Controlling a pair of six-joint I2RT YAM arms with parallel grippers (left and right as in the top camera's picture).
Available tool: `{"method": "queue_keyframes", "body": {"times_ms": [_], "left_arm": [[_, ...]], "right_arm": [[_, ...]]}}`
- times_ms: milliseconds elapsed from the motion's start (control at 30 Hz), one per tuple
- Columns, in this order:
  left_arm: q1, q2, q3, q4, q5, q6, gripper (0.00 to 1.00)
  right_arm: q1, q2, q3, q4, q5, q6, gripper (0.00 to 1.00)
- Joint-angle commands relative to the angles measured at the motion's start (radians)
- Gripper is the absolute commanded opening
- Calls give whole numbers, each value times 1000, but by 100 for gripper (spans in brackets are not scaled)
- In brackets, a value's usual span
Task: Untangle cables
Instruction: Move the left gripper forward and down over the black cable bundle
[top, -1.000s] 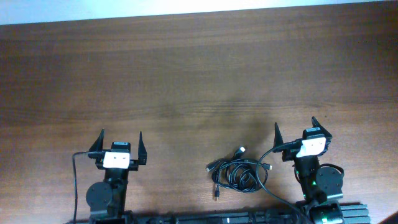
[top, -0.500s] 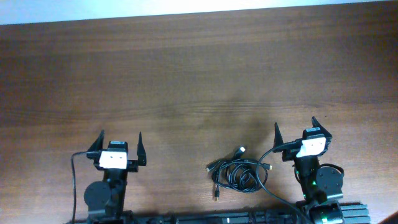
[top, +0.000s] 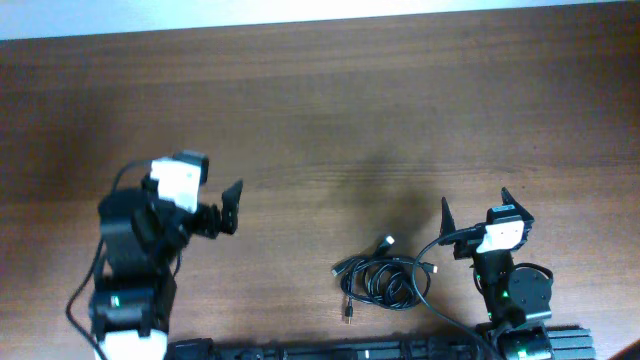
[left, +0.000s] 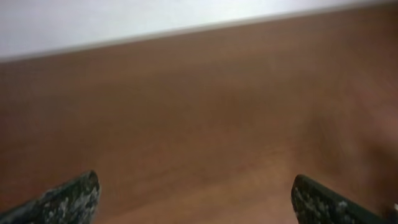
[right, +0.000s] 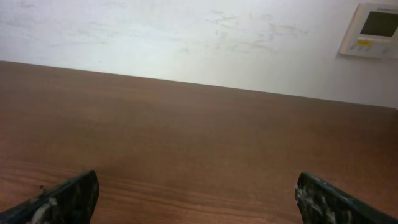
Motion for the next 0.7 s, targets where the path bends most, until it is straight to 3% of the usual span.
{"method": "queue_keyframes", "body": {"times_ms": [0, 133, 233, 500, 667], "left_arm": [[-19, 187, 205, -160, 111, 75, 99], [-134, 373, 384, -386, 111, 231, 99], [-258, 476, 439, -480, 107, 278, 99], [-529, 639, 439, -565, 141, 263, 99], [-589, 674, 438, -530, 187, 263, 99]], "right_arm": [[-6, -7, -5, -7, -6, 0, 98], [-6, -7, -5, -7, -6, 0, 99], [-6, -7, -5, -7, -6, 0, 99], [-6, -7, -5, -7, -6, 0, 99], [-6, -7, -5, -6, -6, 0, 99]]}}
